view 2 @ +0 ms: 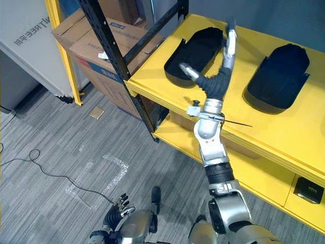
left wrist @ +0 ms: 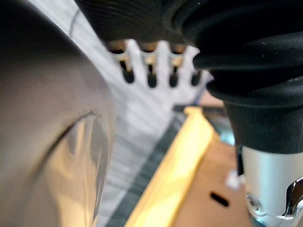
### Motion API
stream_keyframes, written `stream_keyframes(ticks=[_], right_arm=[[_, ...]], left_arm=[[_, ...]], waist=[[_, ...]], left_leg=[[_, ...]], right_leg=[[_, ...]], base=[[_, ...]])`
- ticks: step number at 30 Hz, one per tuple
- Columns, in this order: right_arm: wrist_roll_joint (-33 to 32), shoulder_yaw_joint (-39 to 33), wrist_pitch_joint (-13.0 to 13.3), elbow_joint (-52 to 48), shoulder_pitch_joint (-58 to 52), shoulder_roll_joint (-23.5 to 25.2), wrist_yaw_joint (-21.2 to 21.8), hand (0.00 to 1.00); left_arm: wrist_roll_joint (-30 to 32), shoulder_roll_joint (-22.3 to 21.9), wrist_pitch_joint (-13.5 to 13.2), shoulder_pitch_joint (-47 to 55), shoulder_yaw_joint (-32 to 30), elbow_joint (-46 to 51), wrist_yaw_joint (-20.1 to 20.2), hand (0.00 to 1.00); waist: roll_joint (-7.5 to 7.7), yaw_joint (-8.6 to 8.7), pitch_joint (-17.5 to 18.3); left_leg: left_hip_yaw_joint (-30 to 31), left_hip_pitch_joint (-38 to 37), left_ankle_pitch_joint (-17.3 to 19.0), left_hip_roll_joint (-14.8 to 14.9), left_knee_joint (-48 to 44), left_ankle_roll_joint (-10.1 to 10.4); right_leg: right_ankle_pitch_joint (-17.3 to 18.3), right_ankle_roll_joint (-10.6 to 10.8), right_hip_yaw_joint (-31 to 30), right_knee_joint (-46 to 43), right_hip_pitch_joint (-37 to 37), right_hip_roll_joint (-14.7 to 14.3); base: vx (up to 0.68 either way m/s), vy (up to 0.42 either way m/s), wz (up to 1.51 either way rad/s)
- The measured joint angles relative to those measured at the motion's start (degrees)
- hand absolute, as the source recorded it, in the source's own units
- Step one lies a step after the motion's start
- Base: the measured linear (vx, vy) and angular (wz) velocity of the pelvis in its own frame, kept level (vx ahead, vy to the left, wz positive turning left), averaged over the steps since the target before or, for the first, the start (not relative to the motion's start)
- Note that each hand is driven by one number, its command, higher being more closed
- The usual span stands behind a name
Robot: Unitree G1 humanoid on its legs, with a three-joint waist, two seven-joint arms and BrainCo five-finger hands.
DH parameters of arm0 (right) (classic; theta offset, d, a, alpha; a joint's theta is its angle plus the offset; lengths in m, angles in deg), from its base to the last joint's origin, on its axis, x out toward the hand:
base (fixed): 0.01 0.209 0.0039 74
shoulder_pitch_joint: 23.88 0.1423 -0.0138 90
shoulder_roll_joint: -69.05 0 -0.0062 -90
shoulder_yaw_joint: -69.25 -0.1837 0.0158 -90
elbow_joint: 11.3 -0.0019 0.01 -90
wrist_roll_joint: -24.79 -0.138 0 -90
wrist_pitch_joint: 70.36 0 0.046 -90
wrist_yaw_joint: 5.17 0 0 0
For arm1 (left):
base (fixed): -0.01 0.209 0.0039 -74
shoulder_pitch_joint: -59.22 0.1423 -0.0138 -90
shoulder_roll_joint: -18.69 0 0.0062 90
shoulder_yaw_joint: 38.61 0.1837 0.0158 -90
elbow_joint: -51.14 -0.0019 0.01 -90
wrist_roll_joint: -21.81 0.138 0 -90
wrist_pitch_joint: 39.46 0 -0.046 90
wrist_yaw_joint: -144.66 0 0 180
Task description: Walk over and take plastic housings, then place them on the shelf
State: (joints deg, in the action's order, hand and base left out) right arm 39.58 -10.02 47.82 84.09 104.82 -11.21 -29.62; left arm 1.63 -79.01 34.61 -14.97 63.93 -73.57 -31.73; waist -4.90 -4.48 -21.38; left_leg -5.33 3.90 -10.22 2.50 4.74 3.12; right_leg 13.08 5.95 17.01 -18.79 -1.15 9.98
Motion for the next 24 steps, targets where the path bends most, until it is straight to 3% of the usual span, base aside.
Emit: stream_keyframes(ticks=[1,3,5,8,10,14,24], right_arm=[[-1.56,3.38,-1.3,-0.7,0.02,0.09,5.22,0.0],[-3.93,6.64,-4.13,-0.48,0.01,0.1,10.62,0.0],[-6.23,10.66,-9.86,0.74,0.01,0.11,17.23,0.0],[-7.6,13.11,-15.29,4.96,0.07,0.14,20.79,0.0],[-8.54,13.5,-17.84,10.04,0.21,0.06,20.71,0.0],[-9.6,13.08,-19.13,17.36,2.47,-0.99,19.27,0.0],[-9.58,7.32,-17.63,24.55,12.36,-2.44,11.43,0.0]], left_arm=[[0.0,0.1,0.47,0.0,0.01,0.23,0.14,0.0],[-0.01,0.18,1.38,0.0,-0.01,0.3,0.23,0.0],[-0.05,0.19,2.29,-0.01,-0.09,0.69,0.3,0.0],[-0.05,0.17,2.57,-0.02,-0.12,1.15,0.2,0.0],[-0.02,0.17,3.34,-0.01,-0.19,2.05,0.03,0.0],[-0.05,0.31,3.6,0.12,-0.36,2.65,0.05,0.0],[-0.28,0.15,3.84,-0.22,-0.08,4.79,-1.05,0.0]], waist=[[0.0,0.23,0.0],[0.0,0.25,0.0],[0.0,0.11,0.0],[0.03,-0.37,-0.02],[0.13,-0.97,-0.14],[0.08,-1.05,-0.44],[-1.44,-1.5,-4.12]], left_leg=[[0.01,-0.03,0.0,0.01,0.0,0.0],[0.05,-0.03,0.0,0.01,0.0,0.0],[0.09,0.01,0.0,-0.03,0.0,0.02],[0.27,0.11,0.02,-0.06,0.01,0.04],[0.38,0.2,0.15,-0.08,0.02,0.3],[1.78,1.81,-0.13,-0.14,0.01,0.27],[3.36,3.08,-1.12,-1.85,-0.01,-0.13]], right_leg=[[0.0,-0.01,-0.01,-0.01,-0.01,-0.01],[0.02,-0.03,0.01,-0.07,-0.01,-0.01],[0.03,-0.04,0.13,-0.2,-0.01,0.03],[0.04,-0.04,0.33,-0.4,0.05,0.06],[0.09,-0.06,0.42,-0.35,0.22,0.1],[0.1,-0.06,1.95,-0.52,1.05,0.16],[1.91,0.38,3.33,-3.9,2.51,2.19]], base=[[0.04,-0.013,-0.01],[0.0,0.0,0.0],[0.0,-0.001,0.04],[0.0,0.0,0.04],[0.0,0.0,0.02],[0.0,-0.002,0.16],[0.03,-0.007,0.12]])
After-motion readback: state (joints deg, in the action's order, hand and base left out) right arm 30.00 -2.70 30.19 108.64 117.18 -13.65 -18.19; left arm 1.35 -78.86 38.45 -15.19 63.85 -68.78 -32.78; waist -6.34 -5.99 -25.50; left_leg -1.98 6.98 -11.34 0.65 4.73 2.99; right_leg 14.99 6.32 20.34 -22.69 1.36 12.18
